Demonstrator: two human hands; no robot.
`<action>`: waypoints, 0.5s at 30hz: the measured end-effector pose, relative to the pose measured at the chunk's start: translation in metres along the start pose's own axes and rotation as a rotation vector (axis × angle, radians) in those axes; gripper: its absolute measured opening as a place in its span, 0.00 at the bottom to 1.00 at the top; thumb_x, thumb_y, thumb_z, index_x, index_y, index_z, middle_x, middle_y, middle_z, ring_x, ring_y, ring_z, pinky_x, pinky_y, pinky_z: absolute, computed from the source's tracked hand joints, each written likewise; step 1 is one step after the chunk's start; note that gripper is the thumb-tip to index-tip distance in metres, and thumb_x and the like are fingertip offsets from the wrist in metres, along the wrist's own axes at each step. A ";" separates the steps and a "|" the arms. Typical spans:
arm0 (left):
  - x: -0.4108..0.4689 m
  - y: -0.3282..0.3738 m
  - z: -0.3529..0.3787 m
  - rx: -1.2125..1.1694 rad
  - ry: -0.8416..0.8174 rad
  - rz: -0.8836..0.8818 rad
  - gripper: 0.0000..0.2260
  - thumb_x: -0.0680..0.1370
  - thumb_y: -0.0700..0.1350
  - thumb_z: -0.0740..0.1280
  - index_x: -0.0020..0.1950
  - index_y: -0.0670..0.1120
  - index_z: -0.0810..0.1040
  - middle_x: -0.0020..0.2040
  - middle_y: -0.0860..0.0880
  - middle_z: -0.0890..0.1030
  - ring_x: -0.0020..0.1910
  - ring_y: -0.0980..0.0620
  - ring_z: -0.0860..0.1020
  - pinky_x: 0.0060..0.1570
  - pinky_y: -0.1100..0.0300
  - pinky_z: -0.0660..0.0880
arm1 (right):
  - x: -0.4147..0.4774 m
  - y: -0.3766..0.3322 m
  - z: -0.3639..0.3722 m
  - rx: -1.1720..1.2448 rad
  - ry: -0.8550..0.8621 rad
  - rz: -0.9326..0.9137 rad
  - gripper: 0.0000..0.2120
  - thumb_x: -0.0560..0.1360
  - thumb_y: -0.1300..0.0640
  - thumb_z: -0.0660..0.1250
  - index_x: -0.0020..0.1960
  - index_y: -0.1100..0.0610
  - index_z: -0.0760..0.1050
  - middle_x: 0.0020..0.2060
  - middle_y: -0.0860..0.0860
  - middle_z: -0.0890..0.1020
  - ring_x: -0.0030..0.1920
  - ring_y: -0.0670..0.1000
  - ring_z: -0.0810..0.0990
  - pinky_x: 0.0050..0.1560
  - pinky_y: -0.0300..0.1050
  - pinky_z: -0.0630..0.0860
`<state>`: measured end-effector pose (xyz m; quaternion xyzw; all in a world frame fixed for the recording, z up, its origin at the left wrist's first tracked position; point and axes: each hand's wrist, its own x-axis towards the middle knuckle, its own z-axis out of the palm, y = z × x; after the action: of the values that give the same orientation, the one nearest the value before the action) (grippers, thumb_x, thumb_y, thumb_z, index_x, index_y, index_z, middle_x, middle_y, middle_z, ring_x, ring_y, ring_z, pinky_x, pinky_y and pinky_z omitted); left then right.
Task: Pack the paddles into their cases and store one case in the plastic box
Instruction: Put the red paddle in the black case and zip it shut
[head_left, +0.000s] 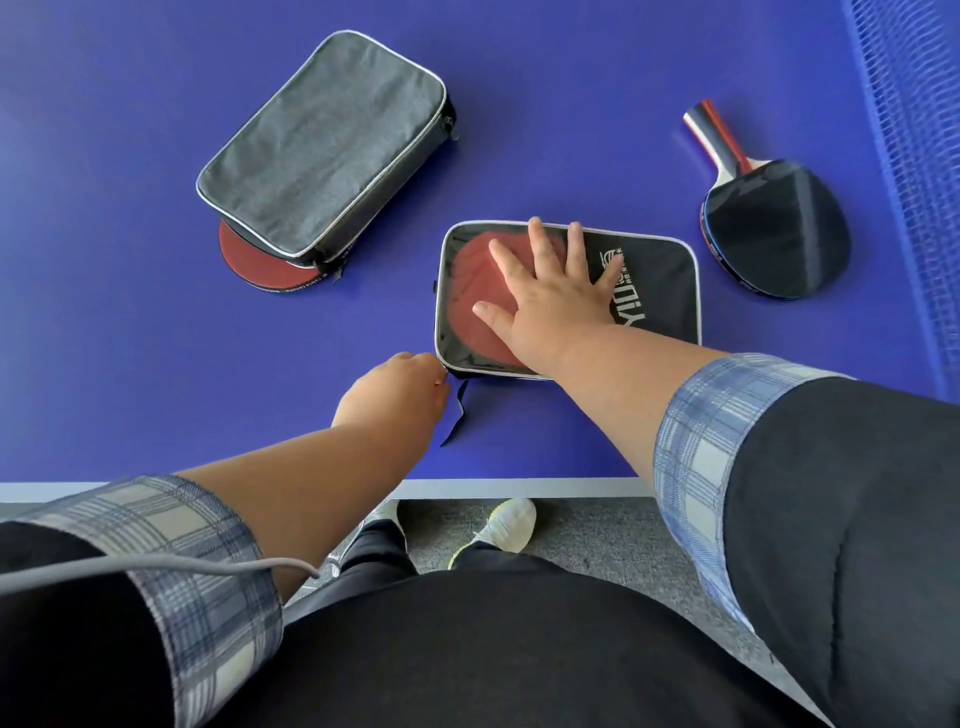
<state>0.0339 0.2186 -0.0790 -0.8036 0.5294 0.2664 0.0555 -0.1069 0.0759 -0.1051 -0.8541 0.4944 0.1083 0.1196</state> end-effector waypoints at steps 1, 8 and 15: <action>0.001 0.001 0.001 0.002 0.001 0.012 0.09 0.83 0.47 0.59 0.52 0.47 0.77 0.51 0.48 0.76 0.43 0.43 0.77 0.40 0.51 0.77 | -0.001 0.000 0.000 0.003 0.001 0.001 0.37 0.73 0.24 0.40 0.79 0.35 0.41 0.82 0.48 0.41 0.80 0.63 0.36 0.69 0.80 0.39; 0.011 -0.025 -0.009 0.233 0.043 0.115 0.07 0.78 0.40 0.63 0.52 0.51 0.75 0.44 0.52 0.68 0.40 0.48 0.70 0.33 0.52 0.71 | 0.000 -0.001 -0.005 0.021 -0.045 0.019 0.37 0.74 0.24 0.43 0.79 0.34 0.41 0.82 0.47 0.39 0.79 0.62 0.34 0.69 0.80 0.38; 0.018 -0.039 -0.020 0.230 0.051 0.171 0.10 0.79 0.39 0.64 0.57 0.53 0.75 0.47 0.54 0.68 0.51 0.47 0.75 0.35 0.54 0.68 | 0.005 -0.006 -0.005 0.046 -0.081 0.065 0.37 0.74 0.25 0.44 0.79 0.34 0.38 0.81 0.47 0.36 0.79 0.62 0.32 0.68 0.81 0.38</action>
<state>0.0809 0.2129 -0.0785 -0.7503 0.6242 0.1874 0.1107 -0.0989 0.0735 -0.1011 -0.8295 0.5190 0.1353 0.1556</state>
